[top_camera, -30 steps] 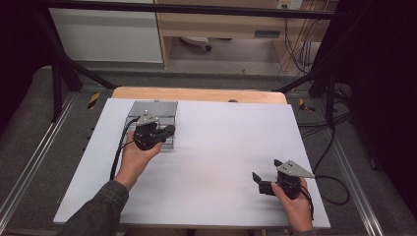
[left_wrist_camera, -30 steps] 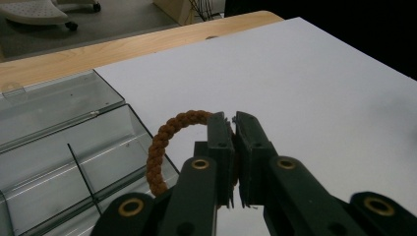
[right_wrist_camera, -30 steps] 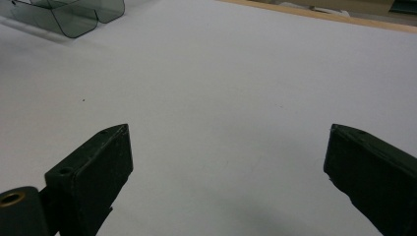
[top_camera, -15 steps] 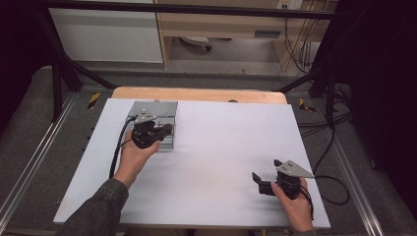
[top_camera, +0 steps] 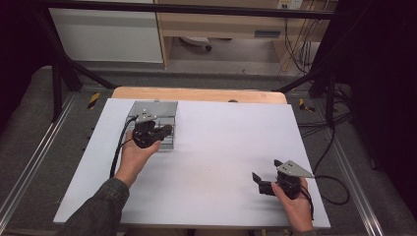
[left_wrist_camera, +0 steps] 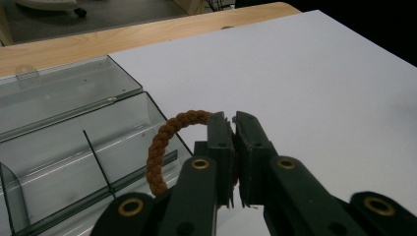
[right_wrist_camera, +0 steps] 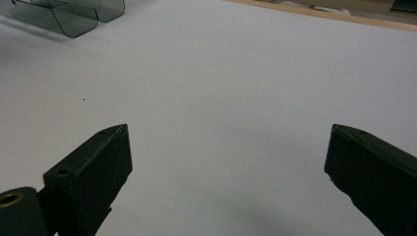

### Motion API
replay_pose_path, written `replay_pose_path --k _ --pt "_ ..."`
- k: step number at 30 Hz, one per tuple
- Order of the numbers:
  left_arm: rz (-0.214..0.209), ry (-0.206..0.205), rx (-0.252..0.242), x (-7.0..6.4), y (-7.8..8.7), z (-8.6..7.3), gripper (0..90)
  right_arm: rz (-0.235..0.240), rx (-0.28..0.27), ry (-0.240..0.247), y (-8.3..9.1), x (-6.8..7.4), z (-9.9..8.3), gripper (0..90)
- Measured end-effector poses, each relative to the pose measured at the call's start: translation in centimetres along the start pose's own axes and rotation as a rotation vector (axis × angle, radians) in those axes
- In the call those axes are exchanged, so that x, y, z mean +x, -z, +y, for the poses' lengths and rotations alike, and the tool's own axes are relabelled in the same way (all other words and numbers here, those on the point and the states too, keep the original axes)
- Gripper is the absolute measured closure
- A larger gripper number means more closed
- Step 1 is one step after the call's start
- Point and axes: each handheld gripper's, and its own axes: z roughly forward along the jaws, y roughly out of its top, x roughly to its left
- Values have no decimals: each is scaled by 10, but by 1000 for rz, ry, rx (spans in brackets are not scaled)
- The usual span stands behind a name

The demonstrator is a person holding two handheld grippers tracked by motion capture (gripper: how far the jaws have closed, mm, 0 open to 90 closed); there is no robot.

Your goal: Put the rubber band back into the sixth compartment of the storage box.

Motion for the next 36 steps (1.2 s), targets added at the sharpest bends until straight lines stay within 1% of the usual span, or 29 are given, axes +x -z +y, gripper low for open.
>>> replay_pose_path --k 22,36 --pt "-7 44 14 6 -4 -6 853 6 5 1 -1 1 0 44" --pt "-8 39 33 7 -6 -8 853 4 9 2 -1 0 -1 44"
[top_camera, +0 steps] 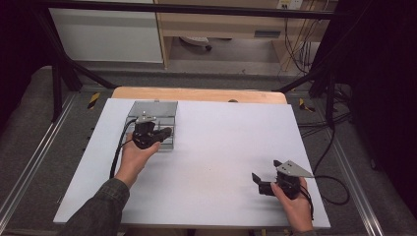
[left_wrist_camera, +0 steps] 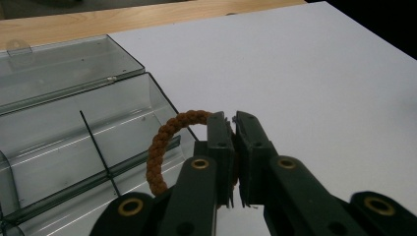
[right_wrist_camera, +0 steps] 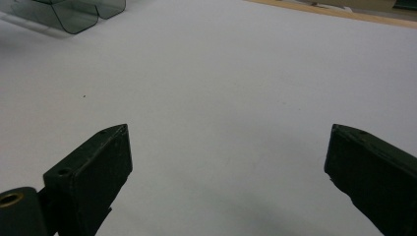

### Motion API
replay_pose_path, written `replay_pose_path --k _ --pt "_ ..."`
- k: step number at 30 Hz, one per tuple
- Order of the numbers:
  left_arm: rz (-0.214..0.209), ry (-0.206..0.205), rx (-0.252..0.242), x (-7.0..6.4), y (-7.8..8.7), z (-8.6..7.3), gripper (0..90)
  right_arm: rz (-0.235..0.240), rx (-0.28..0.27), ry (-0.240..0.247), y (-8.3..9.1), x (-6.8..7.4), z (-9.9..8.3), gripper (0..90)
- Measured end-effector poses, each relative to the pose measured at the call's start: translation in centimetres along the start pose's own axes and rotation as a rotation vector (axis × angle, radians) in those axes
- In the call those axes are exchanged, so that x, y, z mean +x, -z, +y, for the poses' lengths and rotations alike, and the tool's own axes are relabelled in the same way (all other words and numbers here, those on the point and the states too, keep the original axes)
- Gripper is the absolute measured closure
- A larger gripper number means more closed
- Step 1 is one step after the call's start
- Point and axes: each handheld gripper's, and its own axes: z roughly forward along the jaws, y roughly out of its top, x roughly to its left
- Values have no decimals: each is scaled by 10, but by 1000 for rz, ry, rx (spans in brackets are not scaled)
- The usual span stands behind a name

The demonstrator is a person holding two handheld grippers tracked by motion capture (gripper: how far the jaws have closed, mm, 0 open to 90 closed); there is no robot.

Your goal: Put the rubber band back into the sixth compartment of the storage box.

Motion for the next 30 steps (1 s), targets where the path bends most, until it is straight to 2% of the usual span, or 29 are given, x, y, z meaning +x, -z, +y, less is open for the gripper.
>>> replay_pose_path --k 13,23,30 --pt "3 7 9 1 -2 -2 852 0 3 0 0 0 0 44" --pt "10 44 13 10 -7 -9 852 2 4 -3 0 0 0 44" --pt "24 47 23 13 -10 -12 851 1 7 1 -1 0 0 43"
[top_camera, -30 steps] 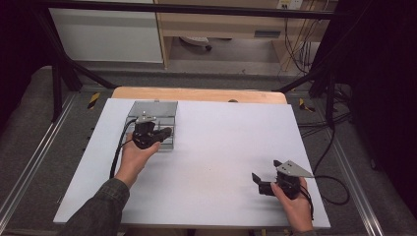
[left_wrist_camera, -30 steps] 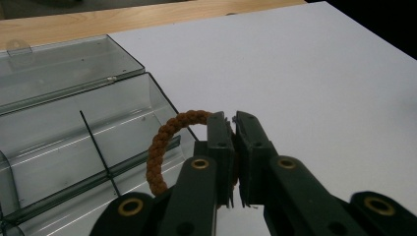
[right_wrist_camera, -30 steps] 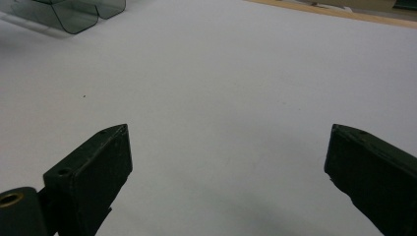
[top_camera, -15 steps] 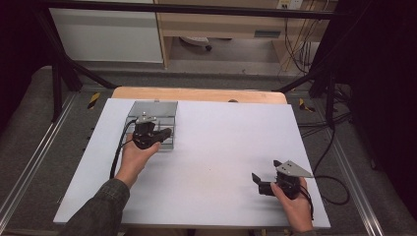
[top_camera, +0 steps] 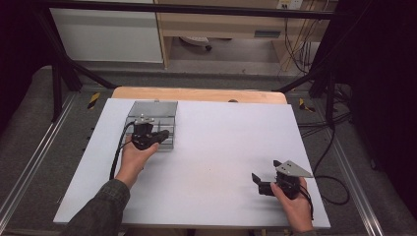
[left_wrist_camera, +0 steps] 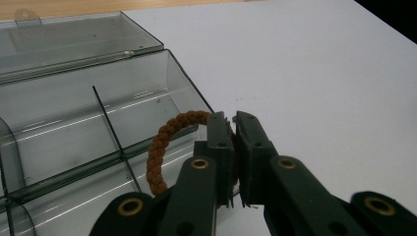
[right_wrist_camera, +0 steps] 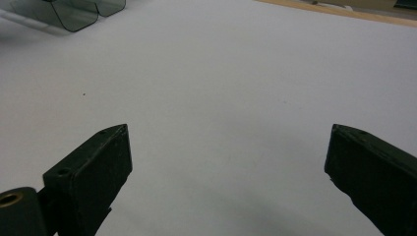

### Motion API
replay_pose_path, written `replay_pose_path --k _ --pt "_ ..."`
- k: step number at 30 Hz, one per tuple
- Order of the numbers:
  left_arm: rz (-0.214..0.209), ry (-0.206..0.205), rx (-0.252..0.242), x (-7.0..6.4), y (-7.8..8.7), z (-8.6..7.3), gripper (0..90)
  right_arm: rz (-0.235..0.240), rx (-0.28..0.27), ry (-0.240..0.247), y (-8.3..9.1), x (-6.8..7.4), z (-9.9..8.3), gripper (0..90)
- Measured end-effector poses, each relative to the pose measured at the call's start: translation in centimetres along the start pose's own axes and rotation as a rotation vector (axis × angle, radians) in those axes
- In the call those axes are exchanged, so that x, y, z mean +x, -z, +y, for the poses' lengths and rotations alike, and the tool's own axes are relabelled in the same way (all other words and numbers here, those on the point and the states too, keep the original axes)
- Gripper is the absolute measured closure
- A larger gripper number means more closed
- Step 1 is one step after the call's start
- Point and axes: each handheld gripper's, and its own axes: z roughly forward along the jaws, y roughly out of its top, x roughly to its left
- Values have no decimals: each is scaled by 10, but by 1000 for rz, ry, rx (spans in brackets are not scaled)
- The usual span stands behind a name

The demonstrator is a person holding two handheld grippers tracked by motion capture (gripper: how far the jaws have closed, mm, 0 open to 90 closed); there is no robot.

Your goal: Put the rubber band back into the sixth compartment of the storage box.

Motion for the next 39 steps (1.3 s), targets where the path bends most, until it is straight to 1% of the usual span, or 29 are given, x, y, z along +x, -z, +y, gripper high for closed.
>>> replay_pose_path --k 8,17,26,32,39 --pt "1 4 5 -1 -4 -1 850 2 1 -2 0 0 0 42" --pt "10 12 10 1 -9 -3 850 2 3 1 -1 0 0 42" --pt "7 20 9 0 -12 -4 850 3 1 -3 -1 0 0 42" --pt "8 18 18 0 -14 -5 849 3 3 -1 -1 0 0 42" --pt "9 18 16 0 -15 -5 849 2 3 -1 -1 0 -1 42"
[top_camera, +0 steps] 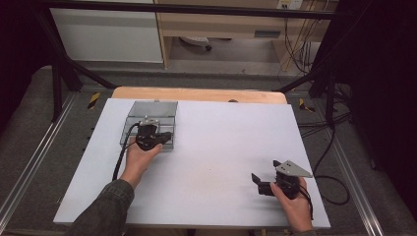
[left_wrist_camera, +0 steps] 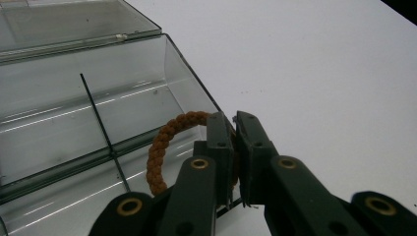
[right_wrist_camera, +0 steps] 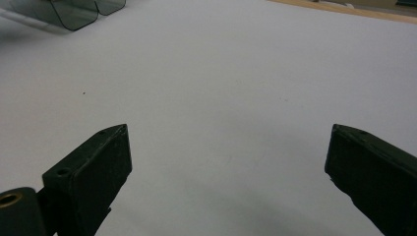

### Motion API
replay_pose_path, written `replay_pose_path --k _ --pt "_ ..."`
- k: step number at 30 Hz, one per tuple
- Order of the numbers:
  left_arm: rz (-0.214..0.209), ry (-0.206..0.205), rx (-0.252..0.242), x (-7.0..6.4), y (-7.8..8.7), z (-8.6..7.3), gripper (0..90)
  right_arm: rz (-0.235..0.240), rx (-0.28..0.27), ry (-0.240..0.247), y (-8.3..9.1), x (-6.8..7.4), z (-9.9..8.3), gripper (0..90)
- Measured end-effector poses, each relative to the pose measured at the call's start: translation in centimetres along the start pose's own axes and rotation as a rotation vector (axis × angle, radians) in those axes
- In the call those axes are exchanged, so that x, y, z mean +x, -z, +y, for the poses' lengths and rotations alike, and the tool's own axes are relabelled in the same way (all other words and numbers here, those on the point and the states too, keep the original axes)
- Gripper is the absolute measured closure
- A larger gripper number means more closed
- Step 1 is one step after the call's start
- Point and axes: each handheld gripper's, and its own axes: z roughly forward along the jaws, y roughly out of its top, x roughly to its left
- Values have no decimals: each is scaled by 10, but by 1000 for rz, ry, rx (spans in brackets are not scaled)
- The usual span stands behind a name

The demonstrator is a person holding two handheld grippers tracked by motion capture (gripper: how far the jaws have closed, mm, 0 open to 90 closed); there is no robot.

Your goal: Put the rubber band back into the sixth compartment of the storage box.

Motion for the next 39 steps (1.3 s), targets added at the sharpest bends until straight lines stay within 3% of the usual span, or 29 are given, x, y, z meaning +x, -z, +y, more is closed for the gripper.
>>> replay_pose_path --k 7,39 --pt "-13 17 -2 1 -1 0 847 2 3 -3 0 0 0 41" --pt "38 -52 -96 -9 8 5 648 1 -1 2 0 0 0 41"
